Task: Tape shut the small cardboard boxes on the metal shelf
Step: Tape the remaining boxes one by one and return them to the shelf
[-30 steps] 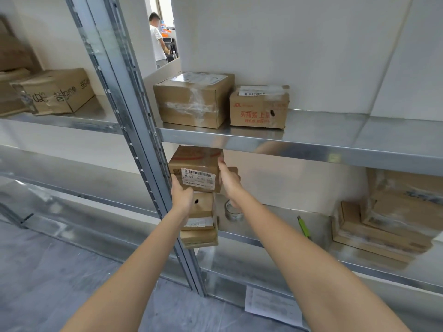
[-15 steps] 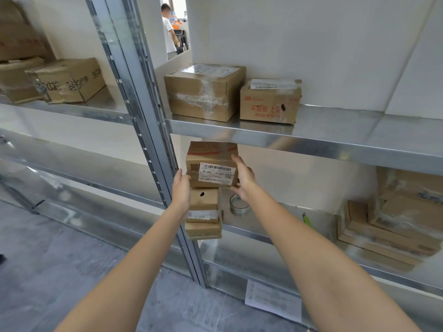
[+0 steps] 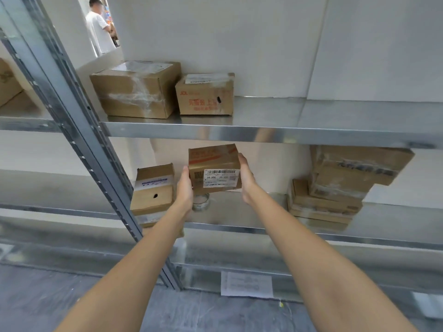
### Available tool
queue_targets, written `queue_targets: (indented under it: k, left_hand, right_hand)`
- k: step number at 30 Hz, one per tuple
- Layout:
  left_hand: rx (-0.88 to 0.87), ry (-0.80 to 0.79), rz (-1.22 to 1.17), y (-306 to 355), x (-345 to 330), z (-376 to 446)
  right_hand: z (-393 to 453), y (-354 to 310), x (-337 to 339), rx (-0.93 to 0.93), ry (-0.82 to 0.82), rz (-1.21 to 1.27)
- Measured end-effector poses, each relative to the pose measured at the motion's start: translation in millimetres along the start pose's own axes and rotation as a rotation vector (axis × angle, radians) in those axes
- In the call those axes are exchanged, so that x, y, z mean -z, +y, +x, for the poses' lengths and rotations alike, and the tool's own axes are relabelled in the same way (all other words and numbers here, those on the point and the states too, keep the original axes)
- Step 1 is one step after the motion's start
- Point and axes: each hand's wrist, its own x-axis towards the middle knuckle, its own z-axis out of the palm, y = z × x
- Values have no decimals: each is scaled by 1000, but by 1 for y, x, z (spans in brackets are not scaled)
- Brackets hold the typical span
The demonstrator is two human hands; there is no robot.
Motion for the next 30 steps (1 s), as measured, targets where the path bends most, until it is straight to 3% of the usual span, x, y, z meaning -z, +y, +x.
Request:
queue_targets:
  k: [8,15,21,30]
  left_hand:
    - [128,-129,64,-43,-45,22]
    - [321,-120,177,-89,-40,58]
    - [305,-134,313,-108,-31,83]
    - [284,-101,234,-123,-34,103]
  right_hand:
    - [17,36,62,-78,143,3]
    - [44,62,69,-173,231,-165]
    - [59,89,73,-212,270,-247]
    - [85,102,70,-181,321,-231]
